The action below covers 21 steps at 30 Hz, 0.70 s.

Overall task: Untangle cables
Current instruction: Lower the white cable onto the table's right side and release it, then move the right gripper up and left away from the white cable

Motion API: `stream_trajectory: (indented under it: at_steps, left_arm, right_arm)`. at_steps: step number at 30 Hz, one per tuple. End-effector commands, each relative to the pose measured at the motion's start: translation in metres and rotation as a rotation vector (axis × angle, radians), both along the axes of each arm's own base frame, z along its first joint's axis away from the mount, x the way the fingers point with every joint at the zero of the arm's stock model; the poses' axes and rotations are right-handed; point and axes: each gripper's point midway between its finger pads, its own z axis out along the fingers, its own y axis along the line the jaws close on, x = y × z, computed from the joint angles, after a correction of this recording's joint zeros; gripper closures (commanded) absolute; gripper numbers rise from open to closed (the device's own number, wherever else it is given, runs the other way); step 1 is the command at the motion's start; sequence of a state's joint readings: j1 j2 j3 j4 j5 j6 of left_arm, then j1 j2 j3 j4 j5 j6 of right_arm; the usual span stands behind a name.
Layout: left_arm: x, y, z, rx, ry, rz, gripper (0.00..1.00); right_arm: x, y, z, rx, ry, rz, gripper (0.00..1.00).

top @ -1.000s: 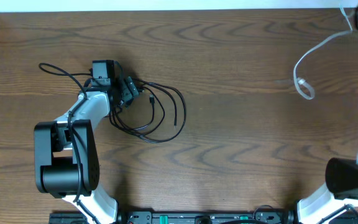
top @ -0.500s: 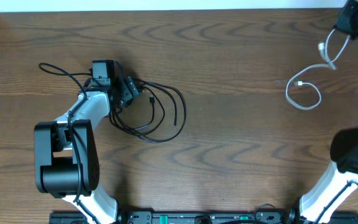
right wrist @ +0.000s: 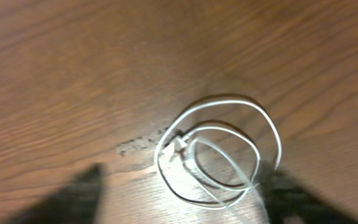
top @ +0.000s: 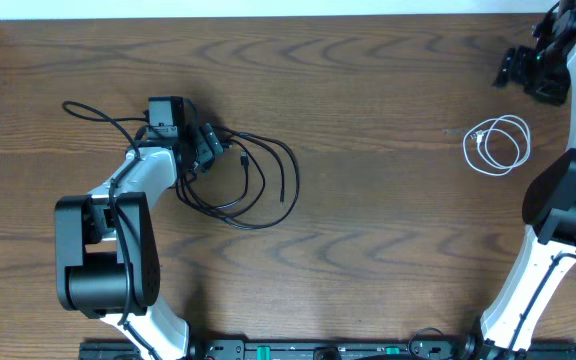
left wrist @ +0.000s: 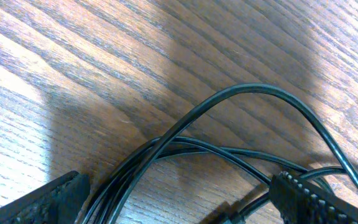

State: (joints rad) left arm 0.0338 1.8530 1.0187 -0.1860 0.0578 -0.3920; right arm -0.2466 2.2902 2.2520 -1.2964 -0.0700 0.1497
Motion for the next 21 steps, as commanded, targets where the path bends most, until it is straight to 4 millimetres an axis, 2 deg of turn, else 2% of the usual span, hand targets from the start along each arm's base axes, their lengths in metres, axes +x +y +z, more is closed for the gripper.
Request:
stream_trajectory:
  at_steps: [1,4,7,14,21]
  left_arm:
    - [-0.027,-0.012,-0.031,-0.071,0.113,-0.011,0.02]
    - [-0.027,-0.012,-0.031,-0.071,0.113,-0.011,0.02]
    - [-0.027,-0.012,-0.031,-0.071,0.114,-0.011,0.02]
    - [-0.027,-0.012,-0.031,-0.071,0.114,-0.011,0.02]
    - [-0.027,-0.012,-0.031,-0.071,0.114,-0.011,0.02]
  right_arm:
    - [-0.003,-0.017,-0.004,-0.066,0.021,-0.011,0.01]
    - [-0.002,-0.011,-0.006,-0.036,0.023,-0.001,0.01]
    - [-0.002,0.004,-0.006,0.023,0.021,0.022,0.01]
    - [0.002,0.061,-0.005,0.221,0.005,0.107,0.01]
    - [0.005,0.116,-0.012,0.252,0.014,0.213,0.01]
